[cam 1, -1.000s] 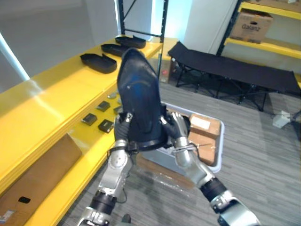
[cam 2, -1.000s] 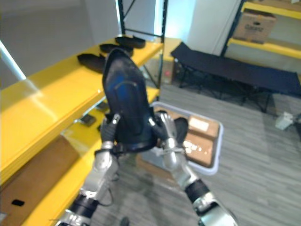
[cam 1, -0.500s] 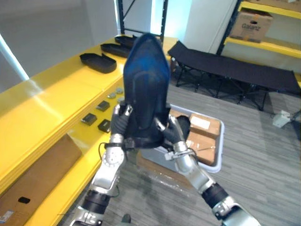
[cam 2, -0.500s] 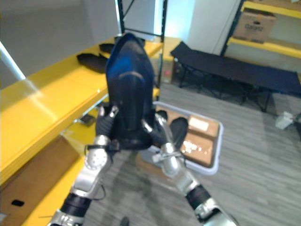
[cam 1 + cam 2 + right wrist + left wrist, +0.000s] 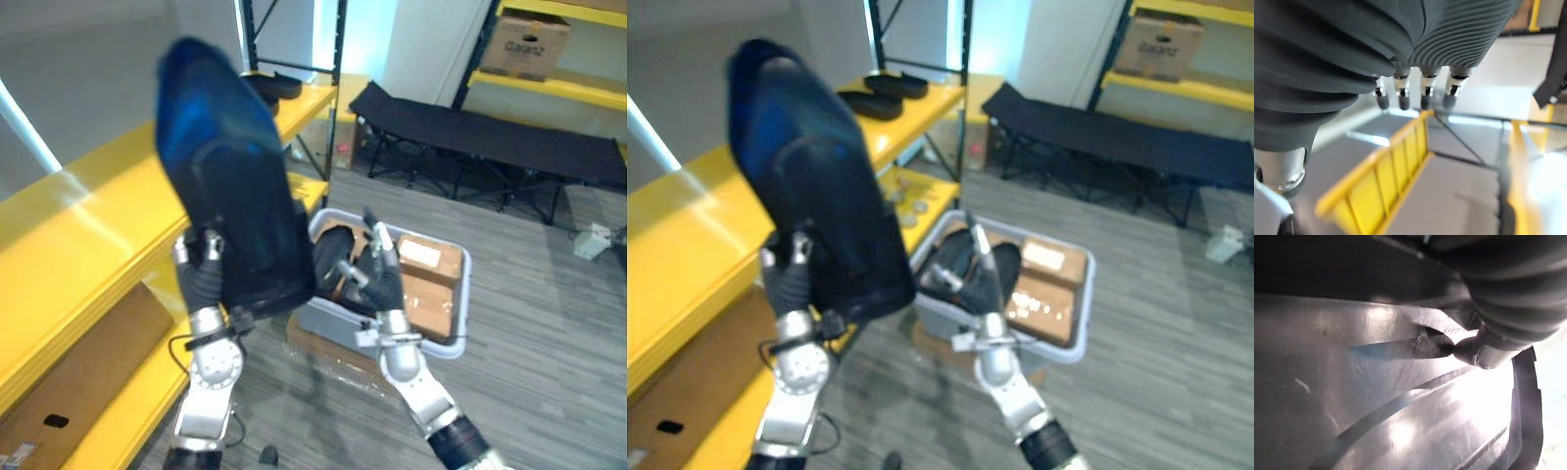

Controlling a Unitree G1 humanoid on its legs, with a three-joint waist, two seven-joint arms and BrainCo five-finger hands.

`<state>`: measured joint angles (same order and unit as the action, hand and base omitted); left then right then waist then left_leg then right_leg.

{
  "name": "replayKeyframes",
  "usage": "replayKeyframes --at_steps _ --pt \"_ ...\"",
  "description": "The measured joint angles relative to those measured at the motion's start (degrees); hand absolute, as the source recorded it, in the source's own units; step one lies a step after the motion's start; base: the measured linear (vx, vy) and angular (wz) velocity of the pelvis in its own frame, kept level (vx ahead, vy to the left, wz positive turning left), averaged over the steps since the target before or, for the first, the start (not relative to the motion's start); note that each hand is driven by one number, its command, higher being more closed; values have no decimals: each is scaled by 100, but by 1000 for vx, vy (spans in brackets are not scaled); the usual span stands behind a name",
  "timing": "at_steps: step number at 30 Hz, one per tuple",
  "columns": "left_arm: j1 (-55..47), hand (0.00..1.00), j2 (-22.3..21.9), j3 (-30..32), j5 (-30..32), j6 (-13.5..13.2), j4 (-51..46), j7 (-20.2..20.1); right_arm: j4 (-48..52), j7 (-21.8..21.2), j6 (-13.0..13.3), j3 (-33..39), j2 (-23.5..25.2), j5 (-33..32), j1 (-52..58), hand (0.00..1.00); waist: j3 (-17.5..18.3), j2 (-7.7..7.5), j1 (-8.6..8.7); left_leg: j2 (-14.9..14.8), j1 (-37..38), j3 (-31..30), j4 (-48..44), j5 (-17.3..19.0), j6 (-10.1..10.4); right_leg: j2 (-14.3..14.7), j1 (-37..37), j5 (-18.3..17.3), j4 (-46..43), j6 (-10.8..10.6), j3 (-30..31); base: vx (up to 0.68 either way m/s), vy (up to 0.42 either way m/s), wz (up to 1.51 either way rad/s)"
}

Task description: Walk over and take plastic housings, then place them on the shelf

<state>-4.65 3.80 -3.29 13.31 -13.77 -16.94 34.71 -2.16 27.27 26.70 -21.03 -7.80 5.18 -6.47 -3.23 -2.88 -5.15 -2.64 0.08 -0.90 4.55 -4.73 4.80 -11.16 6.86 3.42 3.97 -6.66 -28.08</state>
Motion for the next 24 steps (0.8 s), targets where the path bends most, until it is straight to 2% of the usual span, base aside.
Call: replayKeyframes --at_steps 4,8,10,13,15,16,17,20,24 --pt "-311 100 -17 86 295 14 -53 193 342 -133 15 498 107 -513 443 0 18 27 67 3 2 60 0 9 -7 -11 -42 -3 -14 -3 53 -3 9 -9" --pt "-634 100 -217 442 295 114 -14 310 336 -909 26 1257 265 -1848 1090 0 80 125 240 -26 16 191 1 38 -4 -5 -114 -1 -23 -6 194 8 3 -16" --pt "-730 100 -252 618 277 133 7 432 68 -1129 -80 1569 290 -2244 1324 0 114 164 273 -59 23 308 1 58 4 16 -180 10 -25 -15 310 8 -7 -24" --pt "-871 100 -294 758 -491 -46 23 209 -707 -1383 -378 2172 319 -2399 1805 0 143 219 297 -74 83 371 2 81 16 25 -160 24 -22 -33 368 10 -10 -14" --pt "-1024 100 -449 849 -1799 -441 22 -380 -1118 -1523 -475 2474 378 -2537 2029 0 168 276 317 -76 99 440 3 93 19 21 -171 30 -22 -41 450 12 3 -15" --pt "-1037 100 -485 877 -1977 -490 22 -449 -1180 -1569 -494 2521 397 -2554 2050 0 170 283 341 -77 102 440 3 93 19 21 -169 31 -22 -43 450 -6 -1 -6" --pt "-1068 100 -494 930 -2092 -536 21 -486 -1243 -1652 -573 2556 433 -2588 2067 0 171 284 378 -82 117 440 4 93 19 25 -155 31 -24 -42 450 0 0 0" --pt "-1152 100 -483 1003 -2126 -548 18 -509 -1253 -1809 -588 2540 537 -2544 2077 0 166 281 380 -79 171 437 23 106 4 19 -90 11 -23 -16 442 -41 -8 2" --pt "-1192 100 -481 1457 -1921 -503 -129 -394 -1292 -1983 -701 2286 569 -2413 1981 0 171 265 291 -57 20 245 35 150 2 11 -78 -41 -24 -75 228 -39 -6 20"
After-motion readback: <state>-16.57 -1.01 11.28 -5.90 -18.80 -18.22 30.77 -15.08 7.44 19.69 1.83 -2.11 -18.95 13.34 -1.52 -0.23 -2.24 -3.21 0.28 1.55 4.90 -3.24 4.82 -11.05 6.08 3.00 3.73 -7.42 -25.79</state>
